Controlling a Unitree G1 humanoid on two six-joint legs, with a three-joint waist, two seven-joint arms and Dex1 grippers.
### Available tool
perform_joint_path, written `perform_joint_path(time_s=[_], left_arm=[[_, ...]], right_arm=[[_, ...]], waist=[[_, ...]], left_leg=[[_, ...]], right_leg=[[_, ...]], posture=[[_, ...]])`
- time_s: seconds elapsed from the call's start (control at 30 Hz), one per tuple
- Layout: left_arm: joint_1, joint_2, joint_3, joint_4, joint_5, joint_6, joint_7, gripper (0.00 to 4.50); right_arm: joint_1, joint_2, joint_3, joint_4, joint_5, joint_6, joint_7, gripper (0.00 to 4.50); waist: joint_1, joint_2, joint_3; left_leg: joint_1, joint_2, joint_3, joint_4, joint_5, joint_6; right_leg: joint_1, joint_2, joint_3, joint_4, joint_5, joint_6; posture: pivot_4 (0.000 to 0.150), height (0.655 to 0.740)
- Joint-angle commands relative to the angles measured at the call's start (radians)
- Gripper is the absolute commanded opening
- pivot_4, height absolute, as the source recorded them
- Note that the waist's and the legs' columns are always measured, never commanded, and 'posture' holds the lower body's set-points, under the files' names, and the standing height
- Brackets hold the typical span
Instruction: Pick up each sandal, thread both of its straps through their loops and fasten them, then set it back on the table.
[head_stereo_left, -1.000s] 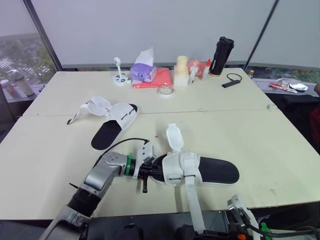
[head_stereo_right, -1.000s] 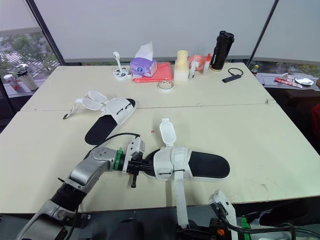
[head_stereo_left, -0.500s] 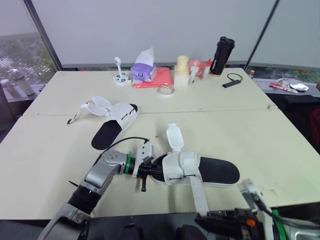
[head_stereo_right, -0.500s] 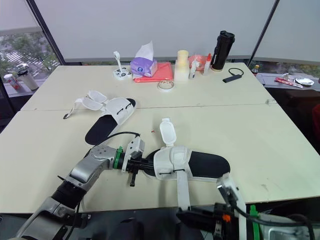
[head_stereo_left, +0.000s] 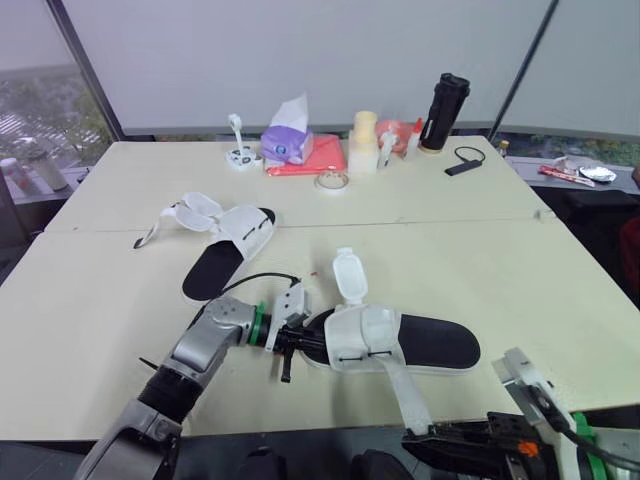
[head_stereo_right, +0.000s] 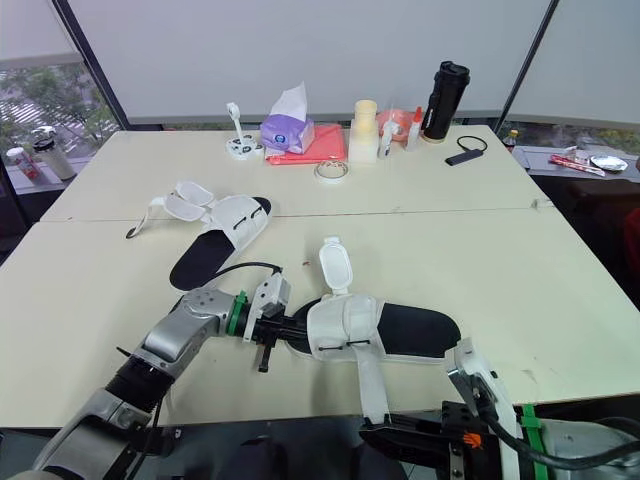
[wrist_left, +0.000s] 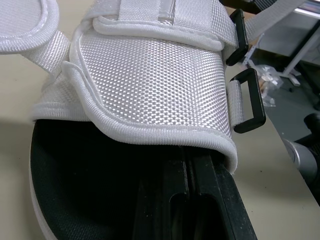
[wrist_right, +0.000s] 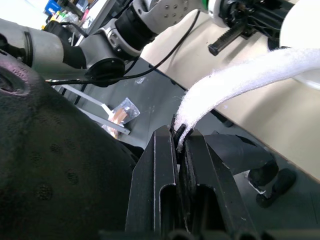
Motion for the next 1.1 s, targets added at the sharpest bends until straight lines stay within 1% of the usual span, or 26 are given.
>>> perform_joint_path(time_s=[0.03,0.13,0.37,0.5,0.67,0.87,0.97,1.03,1.1], left_arm=[[0.001,0.004,-0.007,0.042,0.046,0.007,0.02,0.0],[0.001,0.002,-0.009,0.041,0.045,0.007,0.021,0.0],[0.003,-0.002,-0.008,0.035,0.043,0.012,0.029,0.0],[0.009,-0.009,-0.011,0.023,0.045,0.018,0.038,0.0],[0.015,-0.01,-0.008,0.007,0.044,0.03,0.047,0.0],[0.028,-0.011,-0.007,-0.017,0.04,0.046,0.063,0.0],[0.035,-0.009,-0.005,-0.029,0.038,0.053,0.072,0.0],[0.04,-0.007,-0.003,-0.035,0.036,0.057,0.077,0.0],[0.046,-0.003,0.002,-0.042,0.034,0.061,0.083,0.0]], right_arm=[[-0.071,0.003,0.028,-0.036,0.04,-0.058,-0.01,0.06],[-0.137,0.007,0.054,0.002,0.061,-0.077,-0.024,0.06],[-0.322,0.017,0.104,0.11,0.171,-0.12,-0.095,0.06],[-0.526,0.086,0.272,0.277,0.099,-0.103,-0.183,0.06],[-0.694,0.163,0.431,0.393,-0.029,-0.036,-0.19,0.06],[-0.845,0.265,0.487,0.595,-0.16,0.006,-0.212,0.06],[-0.882,0.301,0.485,0.656,-0.203,0.03,-0.217,0.06],[-0.885,0.317,0.473,0.665,-0.214,0.043,-0.212,0.06],[-0.883,0.329,0.455,0.666,-0.214,0.053,-0.212,0.67]], waist=[[0.0,0.0,0.0],[0.002,0.0,0.0],[0.001,0.0,0.0],[0.0,0.0,0.0],[0.0,0.001,0.0],[-0.001,0.001,0.0],[0.0,0.001,0.0],[0.001,0.001,0.0],[0.0,0.001,0.0]], left_leg=[[0.0,0.0,0.0,0.0,0.0,0.0],[0.0,0.0,0.0,0.0,0.0,0.0],[0.0,0.0,0.0,0.0,0.0,0.0],[0.0,0.0,0.0,0.0,0.0,0.0],[-0.001,0.0,0.0,0.0,0.0,0.0],[-0.001,0.0,0.0,0.0,0.0,0.0],[-0.001,0.0,0.0,0.0,0.0,0.0],[-0.001,0.0,0.0,0.0,0.0,0.0],[-0.001,0.0,0.0,0.0,0.0,0.001]], right_leg=[[0.0,0.0,0.0,0.0,0.0,0.0],[0.001,-0.001,0.0,-0.001,0.0,0.0],[0.002,-0.001,0.0,-0.002,0.0,0.0],[0.002,-0.001,0.0,-0.003,0.0,-0.001],[0.001,-0.001,0.0,-0.003,0.0,-0.001],[0.001,-0.001,0.0,-0.003,0.0,-0.001],[0.001,-0.001,0.0,-0.003,0.0,-0.001],[0.001,-0.001,0.0,-0.003,0.001,0.0],[0.001,-0.001,0.0,-0.003,0.001,0.0]], posture=[[0.15,0.7394],[0.15,0.7394],[0.15,0.7394],[0.15,0.7394],[0.15,0.7394],[0.15,0.7394],[0.15,0.7394],[0.15,0.7394],[0.15,0.7394]])
